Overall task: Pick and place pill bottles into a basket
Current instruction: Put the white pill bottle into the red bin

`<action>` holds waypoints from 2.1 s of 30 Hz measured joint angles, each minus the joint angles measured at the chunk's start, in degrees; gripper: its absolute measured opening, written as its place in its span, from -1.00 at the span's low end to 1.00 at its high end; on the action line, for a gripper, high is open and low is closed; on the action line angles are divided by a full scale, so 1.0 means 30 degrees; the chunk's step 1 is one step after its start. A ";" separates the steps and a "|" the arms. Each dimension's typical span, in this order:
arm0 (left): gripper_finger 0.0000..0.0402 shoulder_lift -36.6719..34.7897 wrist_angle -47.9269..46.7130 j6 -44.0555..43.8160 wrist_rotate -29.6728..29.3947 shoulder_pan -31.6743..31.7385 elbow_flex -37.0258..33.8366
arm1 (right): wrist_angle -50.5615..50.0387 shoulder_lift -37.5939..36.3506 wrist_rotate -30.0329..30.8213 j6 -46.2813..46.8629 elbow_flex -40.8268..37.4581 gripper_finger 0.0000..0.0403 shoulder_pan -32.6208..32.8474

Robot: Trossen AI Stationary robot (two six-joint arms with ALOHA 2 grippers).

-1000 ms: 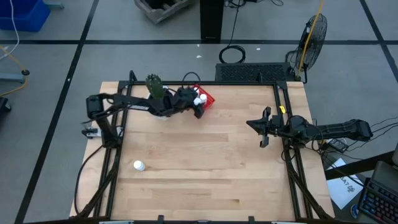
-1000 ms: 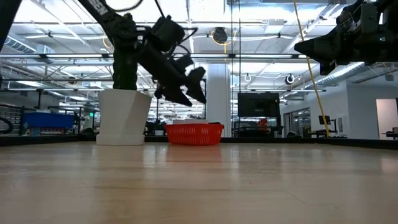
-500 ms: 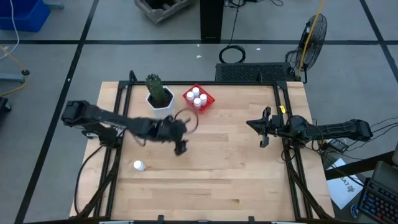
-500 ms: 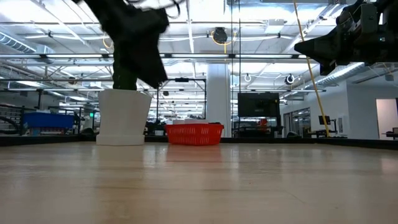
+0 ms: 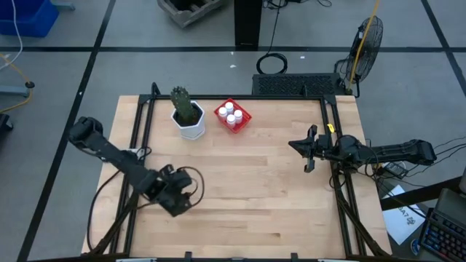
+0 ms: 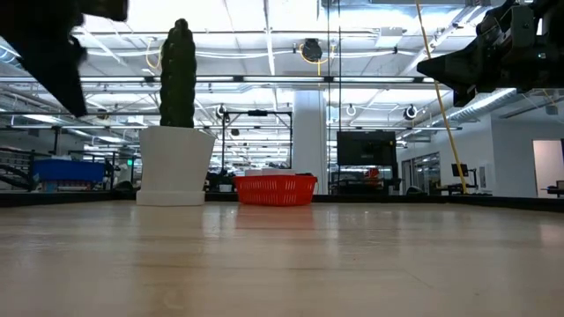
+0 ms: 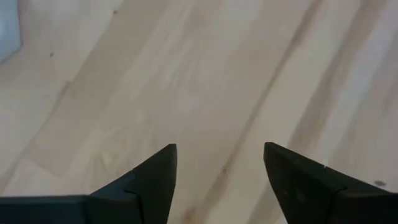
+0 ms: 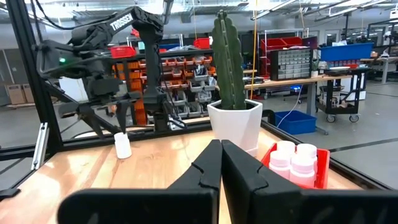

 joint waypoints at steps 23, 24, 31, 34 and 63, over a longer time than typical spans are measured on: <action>0.49 -0.0103 -0.6465 -0.7184 0.0156 -0.3617 0.0007 | 0.0011 -0.0002 0.0000 0.0000 -0.0005 -0.98 -0.0002; 0.52 -0.0098 -0.6653 -0.7341 0.0101 -0.3493 0.0007 | 0.0008 -0.0002 -0.0007 0.0000 -0.0005 -0.98 -0.0006; 0.74 -0.0095 -0.8175 -0.9313 0.1515 -0.3519 0.0007 | 0.0008 0.0001 0.0000 0.0000 -0.0002 -0.98 0.0001; 0.81 -0.0095 -0.8248 -0.9881 0.1509 -0.3933 0.0007 | 0.0013 -0.0006 -0.0005 0.0000 -0.0007 -0.98 0.0001; 0.88 -0.0081 -0.4236 -1.5985 0.0399 -0.7749 -0.3290 | 0.0006 0.0001 -0.0007 0.0000 -0.0007 -0.98 -0.0005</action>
